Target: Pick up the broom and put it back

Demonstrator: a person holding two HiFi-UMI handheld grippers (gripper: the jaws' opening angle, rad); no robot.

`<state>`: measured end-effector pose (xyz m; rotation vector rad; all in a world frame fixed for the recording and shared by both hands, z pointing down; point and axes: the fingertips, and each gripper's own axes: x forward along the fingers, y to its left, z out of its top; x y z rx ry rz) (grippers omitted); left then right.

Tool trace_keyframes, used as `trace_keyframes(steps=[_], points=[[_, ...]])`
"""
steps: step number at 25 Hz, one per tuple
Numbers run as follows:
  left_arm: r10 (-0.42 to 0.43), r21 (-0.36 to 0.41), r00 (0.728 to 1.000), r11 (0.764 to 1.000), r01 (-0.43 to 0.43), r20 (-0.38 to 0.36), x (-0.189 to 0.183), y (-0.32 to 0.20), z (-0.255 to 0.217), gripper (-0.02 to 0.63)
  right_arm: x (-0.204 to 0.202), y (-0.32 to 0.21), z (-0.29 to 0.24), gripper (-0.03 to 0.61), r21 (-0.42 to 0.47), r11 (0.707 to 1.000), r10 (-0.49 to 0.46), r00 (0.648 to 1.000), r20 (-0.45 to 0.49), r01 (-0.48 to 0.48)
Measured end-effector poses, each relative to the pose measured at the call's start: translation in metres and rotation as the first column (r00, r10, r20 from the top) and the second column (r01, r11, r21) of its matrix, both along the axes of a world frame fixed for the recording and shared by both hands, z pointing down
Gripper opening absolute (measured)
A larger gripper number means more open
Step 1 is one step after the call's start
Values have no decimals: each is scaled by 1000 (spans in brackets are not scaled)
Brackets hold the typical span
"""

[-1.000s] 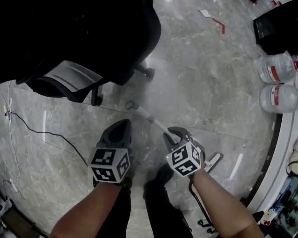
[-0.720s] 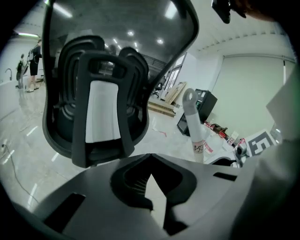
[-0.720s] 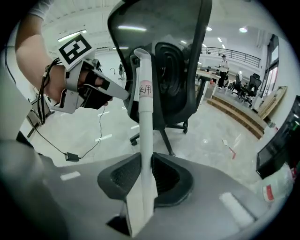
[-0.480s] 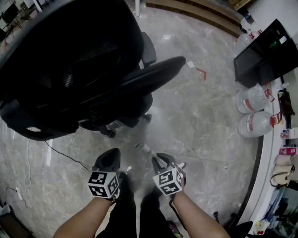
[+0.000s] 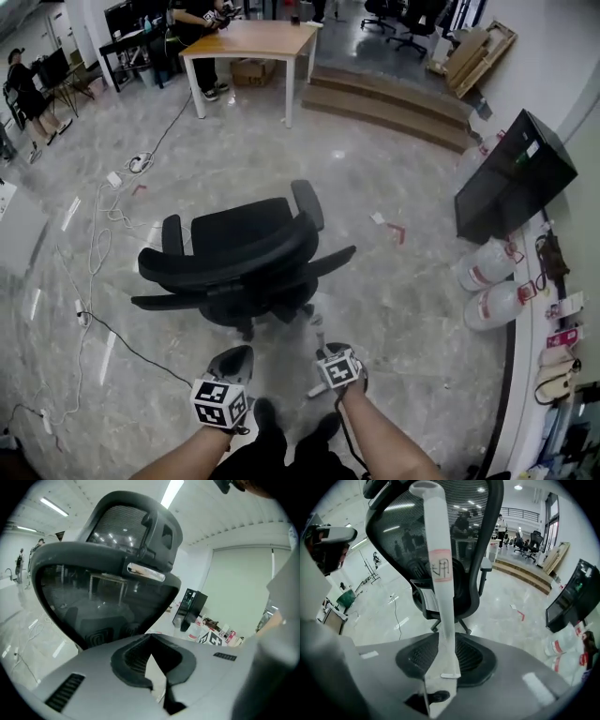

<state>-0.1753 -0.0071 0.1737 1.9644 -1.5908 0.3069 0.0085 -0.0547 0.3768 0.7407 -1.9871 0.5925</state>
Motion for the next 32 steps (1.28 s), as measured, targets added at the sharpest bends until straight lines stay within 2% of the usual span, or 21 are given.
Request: trace_keyframes(steps=[5,9,12,16,22,27,32], points=[[26,31,999,999,-26,-20,-1,13,-47,5,6,8,-74,114,55,996,64,996,57,-67],[25,95,1000,995,-23,-12,8,16,-94,5,-3,34,-152,112,150,988,-62,991,119,44],[-11,170,1000,985,12,-3,18,17,-138,5,-9,57,-212,106,244,962,-170,970,172,125],[-43,245,999,969,39,10,53,29,-192,5,-5,71,-307,82,398,903,-280,923,265,160],[-80,320,997,945,69,22,113,47,-271,5,13,79,-447,39,540,838,-359,830,428,84],[-80,383,997,921,75,-2,144,58,-323,5,23,83,-512,6,577,816,-400,755,519,35],[-97,412,994,909,70,46,155,55,-347,5,29,77,-551,3,604,797,-425,708,564,-3]])
